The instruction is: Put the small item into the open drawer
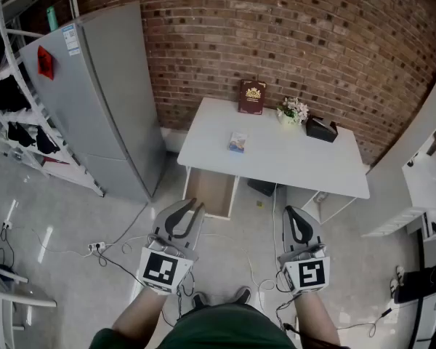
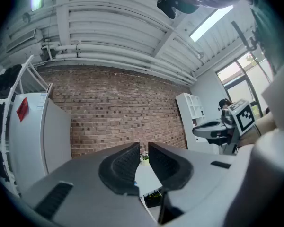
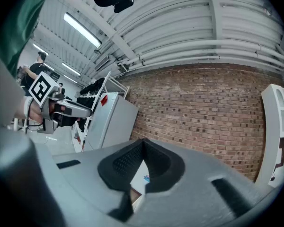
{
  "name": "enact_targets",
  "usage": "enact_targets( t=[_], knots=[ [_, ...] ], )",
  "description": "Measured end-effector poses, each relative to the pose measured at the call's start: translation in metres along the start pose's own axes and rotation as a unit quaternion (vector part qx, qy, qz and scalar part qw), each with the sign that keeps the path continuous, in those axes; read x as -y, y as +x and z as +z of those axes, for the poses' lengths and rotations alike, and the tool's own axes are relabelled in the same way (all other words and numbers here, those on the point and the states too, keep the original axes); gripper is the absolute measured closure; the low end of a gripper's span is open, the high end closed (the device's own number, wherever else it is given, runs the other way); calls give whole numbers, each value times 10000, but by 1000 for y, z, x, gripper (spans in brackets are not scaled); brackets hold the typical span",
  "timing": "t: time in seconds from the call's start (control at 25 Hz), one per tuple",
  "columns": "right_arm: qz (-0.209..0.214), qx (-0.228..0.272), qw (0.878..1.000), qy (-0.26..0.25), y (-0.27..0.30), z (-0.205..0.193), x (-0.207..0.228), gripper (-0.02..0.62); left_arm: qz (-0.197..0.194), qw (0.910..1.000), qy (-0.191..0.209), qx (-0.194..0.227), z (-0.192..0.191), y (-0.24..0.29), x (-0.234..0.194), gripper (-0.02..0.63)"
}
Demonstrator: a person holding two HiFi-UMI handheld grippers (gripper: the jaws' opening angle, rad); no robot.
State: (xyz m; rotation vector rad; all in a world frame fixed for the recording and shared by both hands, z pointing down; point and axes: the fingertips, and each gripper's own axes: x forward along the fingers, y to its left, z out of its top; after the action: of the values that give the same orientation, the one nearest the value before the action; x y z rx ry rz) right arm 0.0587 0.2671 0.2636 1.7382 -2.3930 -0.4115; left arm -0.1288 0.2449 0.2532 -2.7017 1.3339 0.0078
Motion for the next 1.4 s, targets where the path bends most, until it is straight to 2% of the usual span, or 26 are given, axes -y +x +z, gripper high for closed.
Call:
enact_targets(
  t=[0.28,0.44,0.68,1.04,1.4],
  knots=[
    [-167,-102,9998,11,11,1,-19,594,-129,9999,-61,6,-9,-7,-23,554],
    [-282,-177,9994,59,14,-4,-28,592,-184,9995,-229,-92,-24,-11,-34,554],
    [-244,-288,9993,-16,28,-19,-28,592,-137,9992,-333,-166,-49,3,-44,554],
    [-58,-156,9993,331,60,-47,25,592,78,9995,-76,-281,-40,63,-32,554],
    [250,-196,9970,707,92,-95,97,592,98,9984,17,-555,-67,146,3,554]
  ],
)
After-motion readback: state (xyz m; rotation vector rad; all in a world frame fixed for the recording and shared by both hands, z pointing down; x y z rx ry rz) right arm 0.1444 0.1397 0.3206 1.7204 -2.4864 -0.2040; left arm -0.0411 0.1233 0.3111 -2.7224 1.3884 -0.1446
